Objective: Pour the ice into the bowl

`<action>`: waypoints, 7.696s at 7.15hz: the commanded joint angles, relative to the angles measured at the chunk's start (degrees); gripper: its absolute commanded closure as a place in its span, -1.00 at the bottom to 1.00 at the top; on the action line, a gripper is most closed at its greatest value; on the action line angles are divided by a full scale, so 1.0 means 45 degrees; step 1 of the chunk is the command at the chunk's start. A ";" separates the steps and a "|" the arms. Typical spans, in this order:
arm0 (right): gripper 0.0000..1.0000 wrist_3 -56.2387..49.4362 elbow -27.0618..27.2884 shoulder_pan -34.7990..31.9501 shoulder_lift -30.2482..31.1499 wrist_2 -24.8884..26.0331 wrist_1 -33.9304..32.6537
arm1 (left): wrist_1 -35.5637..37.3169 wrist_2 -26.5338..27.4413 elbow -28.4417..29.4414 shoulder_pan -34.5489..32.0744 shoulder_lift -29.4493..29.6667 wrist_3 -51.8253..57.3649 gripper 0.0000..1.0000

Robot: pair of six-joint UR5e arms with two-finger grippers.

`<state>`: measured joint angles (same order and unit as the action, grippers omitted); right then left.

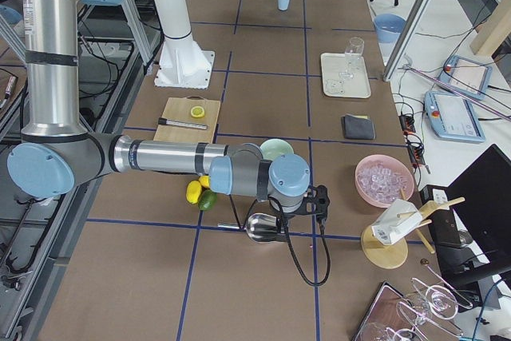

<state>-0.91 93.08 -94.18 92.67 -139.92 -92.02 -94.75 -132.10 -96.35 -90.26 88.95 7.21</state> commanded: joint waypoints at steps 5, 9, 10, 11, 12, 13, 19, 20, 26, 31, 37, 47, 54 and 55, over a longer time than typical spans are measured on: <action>-1.00 0.1741 0.0176 0.0651 -0.1373 -0.0058 0.0020 | -0.0117 -0.0039 -0.1221 0.0058 0.0292 -0.0156 -1.00; -1.00 0.6314 0.0742 0.3072 0.0140 0.0039 0.4834 | -0.2083 0.0000 -0.2649 0.0873 0.0547 -0.2605 -1.00; -1.00 0.8771 0.0741 0.3910 0.0574 0.0098 0.6990 | -0.2940 0.0019 -0.2670 0.1208 0.0489 -0.3835 -1.00; -1.00 1.0265 0.0741 0.4865 0.0946 0.0466 0.8656 | -0.3606 0.0078 -0.2844 0.1520 0.0140 -0.4834 -1.00; -1.00 1.2137 0.0761 0.5938 0.0950 0.0953 0.9446 | -0.5044 0.0446 -0.3252 0.2181 -0.0946 -0.6313 -1.00; -1.00 1.3393 0.0800 0.6974 0.0950 0.1866 1.0169 | -0.7862 0.1861 -0.3604 0.3464 -0.2639 -0.8668 -1.00; -0.99 1.3874 0.0471 0.9132 0.1419 0.3497 1.0176 | -1.0895 0.4295 -0.3823 0.5937 -0.4138 -1.1856 -1.00; -0.57 1.3874 0.0391 0.9133 0.1341 0.3400 1.0157 | -1.1614 0.4974 -0.3823 0.6150 -0.4624 -1.1817 -1.00; 1.00 1.3855 0.0507 0.9094 0.1360 0.3204 1.0235 | -1.3164 1.2017 -0.3706 1.1448 -0.5586 -1.4241 -1.00; 1.00 1.5888 0.1619 0.8019 -0.0367 0.0413 0.9401 | -1.3164 1.4994 -0.3706 1.4410 -0.5644 -1.6288 -1.00; 1.00 2.0629 0.1718 1.2113 -0.7556 0.2432 0.4032 | -1.5211 1.7905 -0.0741 1.5683 -0.5586 -1.6933 -1.00; 1.00 2.1958 -0.2357 1.4561 -1.2404 0.5039 0.3379 | -1.5273 2.0020 0.2232 1.5879 -0.2675 -1.6953 -1.00; 1.00 2.2038 -0.3379 1.5362 -1.3074 0.5742 0.3360 | -1.5176 1.9592 0.2603 1.4962 -0.2228 -1.6992 -1.00; 1.00 2.2019 -0.3612 1.5460 -1.3093 0.5762 0.3379 | -1.5156 1.9590 0.2642 1.4961 -0.2091 -1.6992 -1.00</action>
<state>98.24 77.81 -25.20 33.83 -114.15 -76.84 -163.06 -43.60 -84.65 -22.58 78.81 -69.23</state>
